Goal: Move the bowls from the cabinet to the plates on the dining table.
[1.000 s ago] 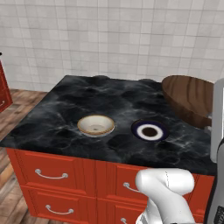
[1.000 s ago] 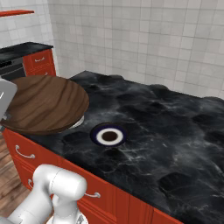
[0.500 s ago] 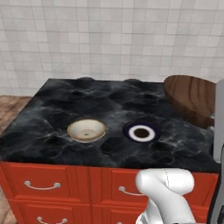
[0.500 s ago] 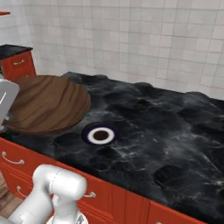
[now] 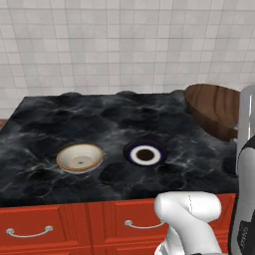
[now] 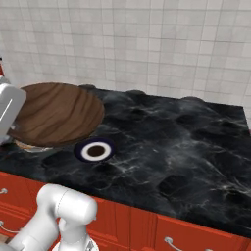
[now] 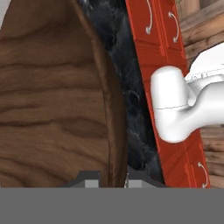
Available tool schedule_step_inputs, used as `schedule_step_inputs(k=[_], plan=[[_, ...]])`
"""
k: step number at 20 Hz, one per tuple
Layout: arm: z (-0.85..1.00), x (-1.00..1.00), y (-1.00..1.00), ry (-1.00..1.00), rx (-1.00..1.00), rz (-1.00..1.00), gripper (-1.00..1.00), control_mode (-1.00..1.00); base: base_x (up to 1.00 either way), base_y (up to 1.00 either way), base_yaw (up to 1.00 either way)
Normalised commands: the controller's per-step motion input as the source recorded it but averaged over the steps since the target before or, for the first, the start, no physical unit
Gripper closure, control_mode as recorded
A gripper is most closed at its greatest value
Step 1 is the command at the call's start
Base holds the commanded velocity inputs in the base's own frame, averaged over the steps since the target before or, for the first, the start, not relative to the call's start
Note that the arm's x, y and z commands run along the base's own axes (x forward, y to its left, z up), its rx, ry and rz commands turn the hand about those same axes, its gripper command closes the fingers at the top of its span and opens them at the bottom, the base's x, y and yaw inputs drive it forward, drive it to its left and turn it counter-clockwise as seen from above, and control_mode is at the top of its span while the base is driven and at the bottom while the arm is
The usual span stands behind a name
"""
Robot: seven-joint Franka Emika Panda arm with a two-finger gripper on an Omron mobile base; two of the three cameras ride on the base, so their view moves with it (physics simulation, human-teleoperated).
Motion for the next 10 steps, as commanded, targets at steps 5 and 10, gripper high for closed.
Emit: schedule_step_inputs(k=[5, 10], plan=[[-0.01, 0.67, -0.13, 0.00, 0.00, 0.25, 1.00, -1.00, 0.00, 0.00, 0.00], [-0.02, 0.21, -0.07, 0.01, -0.02, 0.45, 1.00, -1.00, 0.00, 0.00, 0.00]])
